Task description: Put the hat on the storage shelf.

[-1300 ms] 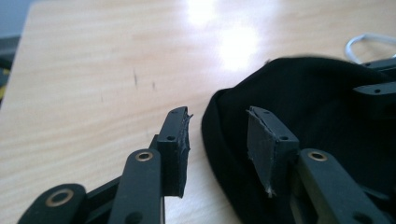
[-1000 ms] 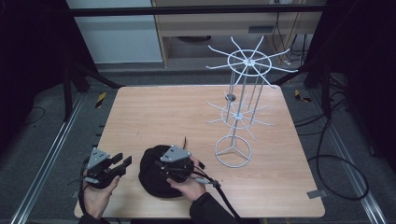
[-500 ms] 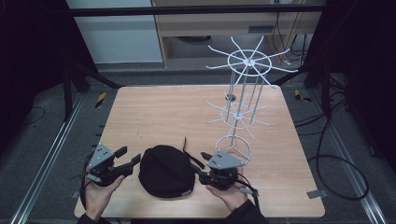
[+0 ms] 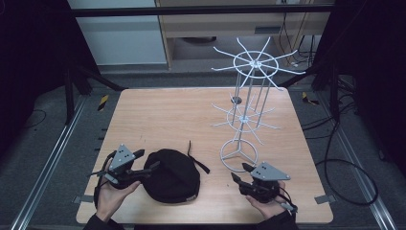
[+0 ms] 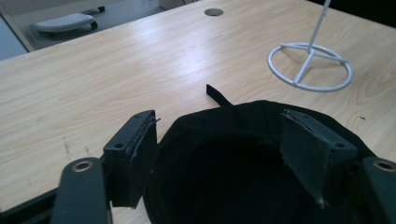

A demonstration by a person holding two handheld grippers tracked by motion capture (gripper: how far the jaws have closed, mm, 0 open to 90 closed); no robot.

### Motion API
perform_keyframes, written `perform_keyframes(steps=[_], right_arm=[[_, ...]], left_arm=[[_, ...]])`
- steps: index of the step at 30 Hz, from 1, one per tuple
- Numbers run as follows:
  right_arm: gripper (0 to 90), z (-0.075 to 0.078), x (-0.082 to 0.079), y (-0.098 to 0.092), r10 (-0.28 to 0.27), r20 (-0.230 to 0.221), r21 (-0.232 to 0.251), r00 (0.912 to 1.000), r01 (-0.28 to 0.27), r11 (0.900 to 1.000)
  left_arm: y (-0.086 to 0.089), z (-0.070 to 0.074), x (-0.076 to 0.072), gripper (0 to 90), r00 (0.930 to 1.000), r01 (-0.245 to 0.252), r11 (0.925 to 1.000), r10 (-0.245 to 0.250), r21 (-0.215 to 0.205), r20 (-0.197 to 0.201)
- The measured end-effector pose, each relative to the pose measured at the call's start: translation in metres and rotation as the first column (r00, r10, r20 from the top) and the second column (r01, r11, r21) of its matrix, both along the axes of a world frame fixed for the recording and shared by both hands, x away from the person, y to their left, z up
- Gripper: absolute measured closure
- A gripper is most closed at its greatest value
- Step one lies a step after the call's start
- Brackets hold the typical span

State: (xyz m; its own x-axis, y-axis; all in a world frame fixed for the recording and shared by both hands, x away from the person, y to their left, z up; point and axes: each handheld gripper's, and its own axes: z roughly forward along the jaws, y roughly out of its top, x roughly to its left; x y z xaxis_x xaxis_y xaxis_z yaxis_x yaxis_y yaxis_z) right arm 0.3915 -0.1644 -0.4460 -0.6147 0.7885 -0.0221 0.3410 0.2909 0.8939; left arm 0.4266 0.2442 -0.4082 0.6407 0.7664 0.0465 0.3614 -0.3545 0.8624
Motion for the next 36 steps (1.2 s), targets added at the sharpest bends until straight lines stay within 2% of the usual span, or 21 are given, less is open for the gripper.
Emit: perform_keyframes(steps=[4,7,11,17,20,23,28,31,33,34,36], right_arm=[[46.1,-0.007,0.001,-0.018,-0.045,-0.013,-0.013,0.9989,0.045,0.999],[46.0,-0.010,0.001,-0.028,-0.069,-0.017,-0.017,0.9975,0.068,0.998],[45.6,-0.010,0.002,-0.033,-0.084,-0.015,-0.023,0.9963,0.084,0.996],[45.4,-0.015,0.006,-0.036,-0.092,-0.028,-0.046,0.9954,0.090,0.995],[45.7,-0.017,0.008,-0.038,-0.104,-0.040,-0.050,0.9937,0.102,0.993],[46.0,-0.018,0.009,-0.042,-0.116,-0.040,-0.052,0.9924,0.114,0.992],[46.7,-0.020,0.010,-0.048,-0.142,-0.044,-0.047,0.9889,0.140,0.989],[47.0,-0.021,0.011,-0.052,-0.160,-0.043,-0.052,0.9861,0.158,0.986],[47.1,-0.021,0.011,-0.056,-0.171,-0.043,-0.049,0.9842,0.169,0.984],[47.2,-0.021,0.011,-0.057,-0.178,-0.047,-0.046,0.9830,0.175,0.983],[47.3,-0.021,0.011,-0.061,-0.185,-0.037,-0.049,0.9820,0.183,0.982]], left_arm=[[0.000,-0.002,0.008,25.1,0.9998,0.016,0.9995,-0.015,0.028,-0.014],[0.004,-0.009,0.017,25.0,0.9985,0.027,0.9977,-0.024,0.063,-0.050],[0.010,-0.022,0.025,24.8,0.9943,0.052,0.9953,-0.043,0.082,-0.097],[0.006,-0.033,0.036,25.8,0.9880,0.081,0.9887,-0.063,0.126,-0.141],[0.001,-0.038,0.040,35.9,0.9839,0.097,0.9831,-0.071,0.156,-0.164],[-0.001,-0.040,0.041,52.8,0.9785,0.098,0.9821,-0.066,0.161,-0.195],[0.000,-0.040,0.039,78.4,0.9704,0.090,0.9867,-0.057,0.135,-0.235],[0.003,-0.040,0.036,82.6,0.9684,0.092,0.9895,-0.063,0.112,-0.241],[0.005,-0.038,0.034,83.8,0.9680,0.089,0.9939,-0.071,0.066,-0.241],[0.007,-0.037,0.033,84.1,0.9687,0.087,0.9949,-0.073,0.051,-0.237],[0.011,-0.032,0.029,84.6,0.9747,0.083,0.9965,-0.079,0.012,-0.209]])
